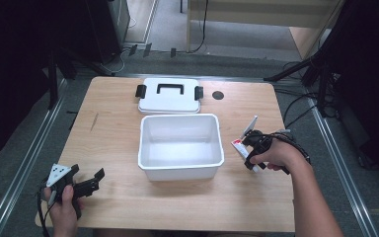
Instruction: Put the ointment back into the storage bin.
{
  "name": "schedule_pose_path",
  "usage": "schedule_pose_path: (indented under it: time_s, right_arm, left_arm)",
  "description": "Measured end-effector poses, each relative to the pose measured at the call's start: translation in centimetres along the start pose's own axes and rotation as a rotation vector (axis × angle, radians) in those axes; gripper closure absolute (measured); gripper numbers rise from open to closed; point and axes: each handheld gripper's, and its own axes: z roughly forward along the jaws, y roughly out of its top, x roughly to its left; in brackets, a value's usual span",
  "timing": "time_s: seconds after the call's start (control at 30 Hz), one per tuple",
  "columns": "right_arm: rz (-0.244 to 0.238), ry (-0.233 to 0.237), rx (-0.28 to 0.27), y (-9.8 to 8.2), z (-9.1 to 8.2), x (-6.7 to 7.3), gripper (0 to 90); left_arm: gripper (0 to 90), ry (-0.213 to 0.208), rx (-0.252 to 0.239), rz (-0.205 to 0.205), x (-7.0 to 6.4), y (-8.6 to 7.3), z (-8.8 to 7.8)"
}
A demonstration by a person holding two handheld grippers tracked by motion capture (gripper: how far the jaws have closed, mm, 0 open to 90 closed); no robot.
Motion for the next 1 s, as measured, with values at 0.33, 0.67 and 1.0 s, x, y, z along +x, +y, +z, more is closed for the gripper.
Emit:
schedule_pose_path:
  time_s: [0.33, 0.67, 1.0]
  right_arm:
    - [0.116, 0.024, 0.016, 1.5, 0.8, -0.4, 44.9]
    - [0.130, 0.022, -0.013, 2.4, 1.8, -0.6, 58.0]
    - [0.153, 0.066, -0.005, 2.7, 2.2, -0.7, 70.8]
  left_arm:
    - [0.1, -0.002, 0.001, -0.002, 0.0, 0.0, 0.0]
    - [0.1, -0.003, 0.002, -0.004, 0.0, 0.0, 0.0]
    - [0.1, -0.001, 0.002, -0.002, 0.0, 0.0, 0.0]
